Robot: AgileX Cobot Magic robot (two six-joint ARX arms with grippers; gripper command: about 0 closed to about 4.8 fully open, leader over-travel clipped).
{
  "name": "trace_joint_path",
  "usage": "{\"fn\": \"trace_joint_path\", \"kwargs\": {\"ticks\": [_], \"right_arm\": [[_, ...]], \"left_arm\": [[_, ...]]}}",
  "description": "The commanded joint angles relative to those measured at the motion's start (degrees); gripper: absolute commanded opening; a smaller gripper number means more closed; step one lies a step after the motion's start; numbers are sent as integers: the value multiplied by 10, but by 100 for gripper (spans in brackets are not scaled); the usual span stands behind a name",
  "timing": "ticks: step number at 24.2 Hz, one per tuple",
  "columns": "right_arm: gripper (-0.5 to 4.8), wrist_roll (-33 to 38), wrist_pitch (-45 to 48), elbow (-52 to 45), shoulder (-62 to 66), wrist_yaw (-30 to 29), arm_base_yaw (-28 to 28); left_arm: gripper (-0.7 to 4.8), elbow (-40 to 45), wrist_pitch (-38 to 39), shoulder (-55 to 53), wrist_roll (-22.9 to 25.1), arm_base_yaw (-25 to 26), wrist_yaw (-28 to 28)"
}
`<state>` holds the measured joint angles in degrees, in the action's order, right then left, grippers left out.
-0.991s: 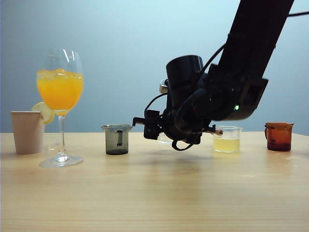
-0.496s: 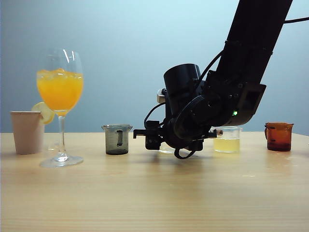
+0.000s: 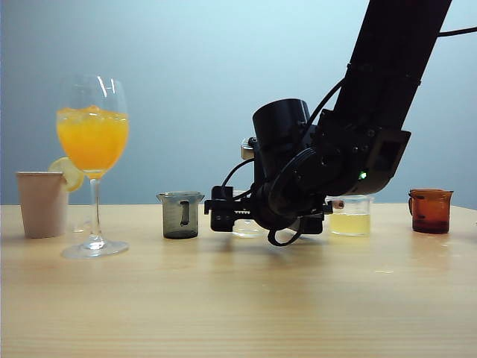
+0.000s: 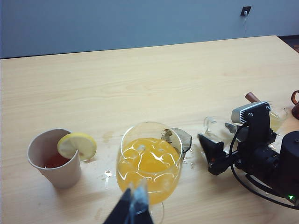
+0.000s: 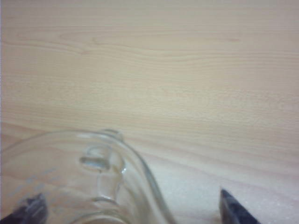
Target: Pick up the second measuring cup from the left, pour the orange juice inside into the goblet, and finally put the measuring cup back in its original place.
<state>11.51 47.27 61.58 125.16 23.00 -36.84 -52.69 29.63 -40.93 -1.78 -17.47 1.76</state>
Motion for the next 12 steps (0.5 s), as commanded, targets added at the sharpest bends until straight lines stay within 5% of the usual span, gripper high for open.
{"fn": "trace_joint_path", "kwargs": {"ticks": [1,12], "right_arm": [[479,0,9,1,-5,-4,-7],[479,3,-14,-24,-42,15,-28]], "left_arm": [[-3,-2,-5,1,-2,-1,2],[-4,-2,-5,1,-2,-1,2]]}}
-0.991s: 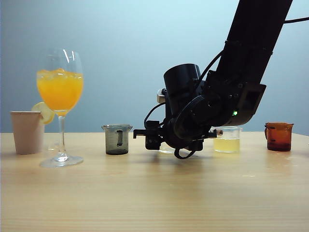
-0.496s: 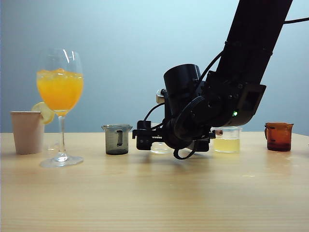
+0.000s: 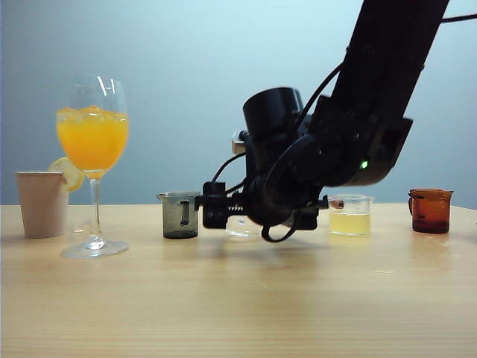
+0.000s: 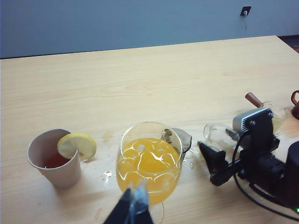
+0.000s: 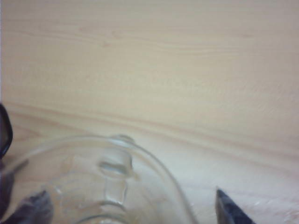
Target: Pick up the second measuring cup from the left, pour the orange juice inside into the goblet, and finally put the measuring cup back in its original place.
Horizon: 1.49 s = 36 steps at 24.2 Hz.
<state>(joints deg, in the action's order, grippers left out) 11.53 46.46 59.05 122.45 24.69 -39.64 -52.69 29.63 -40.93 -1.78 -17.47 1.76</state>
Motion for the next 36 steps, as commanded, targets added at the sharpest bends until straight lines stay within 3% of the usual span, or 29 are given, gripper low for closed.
{"fn": "trace_joint_path", "kwargs": {"ticks": [1,12,24,25,26,27,28,29,30,34,36], "right_arm": [[479,2,-3,2,-16,0,3],[479,-10,-23,-14,-46,-1,-14],[479,-6,-48,-149,-195,5,-39],[452,-6,-60,-162,-219,5,-43],[364,-6,-71,-171,-238,2,-46],[244,-6,-85,-179,-259,-4,-48],[77,-6,-108,-186,-286,-11,-51],[-24,-7,-131,-189,-308,-21,-53],[8,-6,-164,-189,-336,-30,-56],[-7,-7,-304,-188,-477,-52,-73],[-7,-9,-374,-189,-542,-95,-72]], "left_arm": [[-3,-2,-5,1,-2,-1,2],[-3,-2,-5,1,-2,-1,2],[-3,-2,-5,1,-2,-1,2],[-3,-2,-5,1,-2,-1,2],[-3,-2,-5,1,-2,-1,2],[-3,-2,-5,1,-2,-1,2],[-3,-2,-5,1,-2,-1,2],[-3,-2,-5,1,-2,-1,2],[-3,-2,-5,1,-2,-1,2],[-3,-2,-5,1,-2,-1,2],[-3,-2,-5,1,-2,-1,2]]}}
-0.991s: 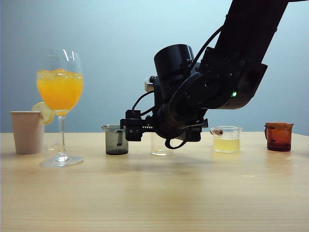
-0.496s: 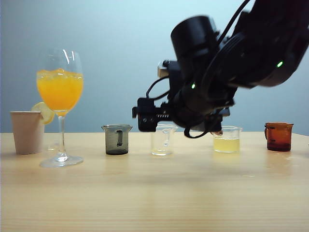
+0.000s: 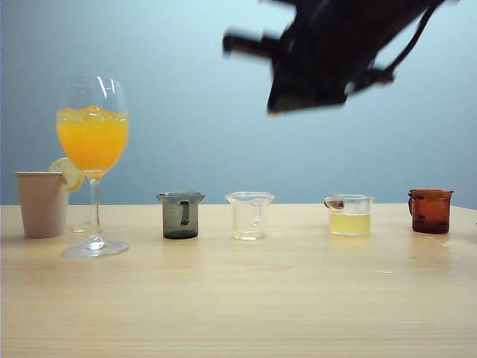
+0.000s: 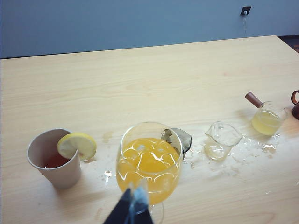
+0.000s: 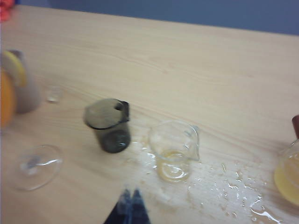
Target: Pick up the second measuring cup from the left, pour the orange juice inside into the goblet, and finally put the measuring cup back in its original place.
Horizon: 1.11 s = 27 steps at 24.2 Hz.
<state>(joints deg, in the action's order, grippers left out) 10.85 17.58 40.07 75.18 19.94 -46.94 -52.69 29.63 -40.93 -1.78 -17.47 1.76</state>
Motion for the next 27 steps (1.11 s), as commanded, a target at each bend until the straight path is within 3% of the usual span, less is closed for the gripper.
{"fn": "trace_joint_path", "kwargs": {"ticks": [1,4,9,15,18,25,27], "right_arm": [[-7,-2,-108,1,-88,-59,1],[-7,-6,-207,1,-162,-96,1],[-7,-6,-329,0,-281,-98,1],[-7,-15,-358,-31,-397,-126,1],[-7,-14,-392,-88,-503,-126,1],[-7,-1,-401,-213,-691,-104,2],[-6,-1,-400,-231,-715,-104,1]], "left_arm": [[-3,-2,-5,1,-2,-1,2],[-3,-2,-5,1,-2,-1,2],[-3,-2,-25,1,-8,-1,12],[-3,14,-38,9,-43,-2,16],[-3,67,-85,59,-59,-9,71],[-3,179,-88,216,-78,-11,66],[-3,203,-88,259,-94,-11,42]]}}
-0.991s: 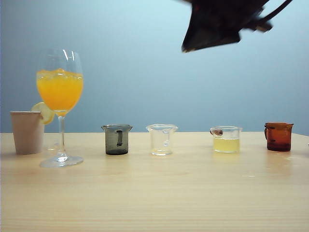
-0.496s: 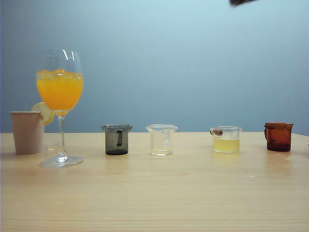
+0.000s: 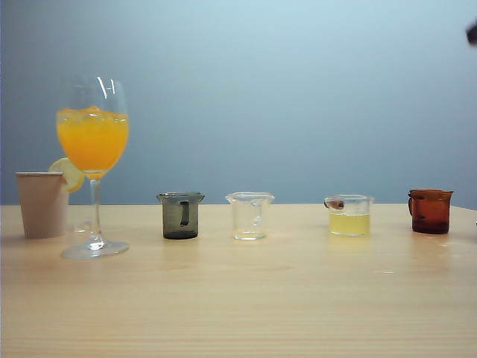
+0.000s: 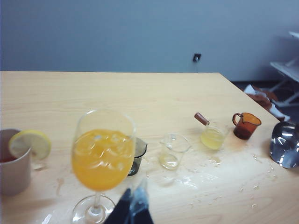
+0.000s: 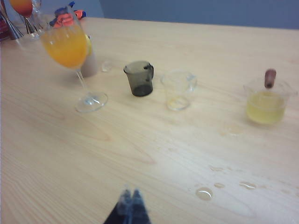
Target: Pick up the second measuring cup from the left, pour the orange juice inside into the goblet, and finally put the measuring cup back in its original place.
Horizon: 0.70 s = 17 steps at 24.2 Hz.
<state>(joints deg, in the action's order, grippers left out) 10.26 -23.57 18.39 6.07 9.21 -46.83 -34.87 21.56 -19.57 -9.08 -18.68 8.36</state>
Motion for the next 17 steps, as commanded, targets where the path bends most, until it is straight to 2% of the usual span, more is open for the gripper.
{"fn": "trace_joint_path", "kwargs": {"ticks": [1,4,10,13,17], "right_arm": [[-7,4,11,-24,-37,4,0],[-6,5,15,-61,-60,16,2],[-6,13,60,-120,-60,19,1],[-6,13,83,-155,-60,18,1],[-6,4,90,-163,-60,53,2]], "left_arm": [[-3,39,-7,70,-24,1,-40],[-3,92,-4,155,-25,1,-87],[-3,163,-10,195,-25,1,-87],[-3,215,-52,195,-23,0,-85],[-3,282,-133,195,-21,0,-86]]}}
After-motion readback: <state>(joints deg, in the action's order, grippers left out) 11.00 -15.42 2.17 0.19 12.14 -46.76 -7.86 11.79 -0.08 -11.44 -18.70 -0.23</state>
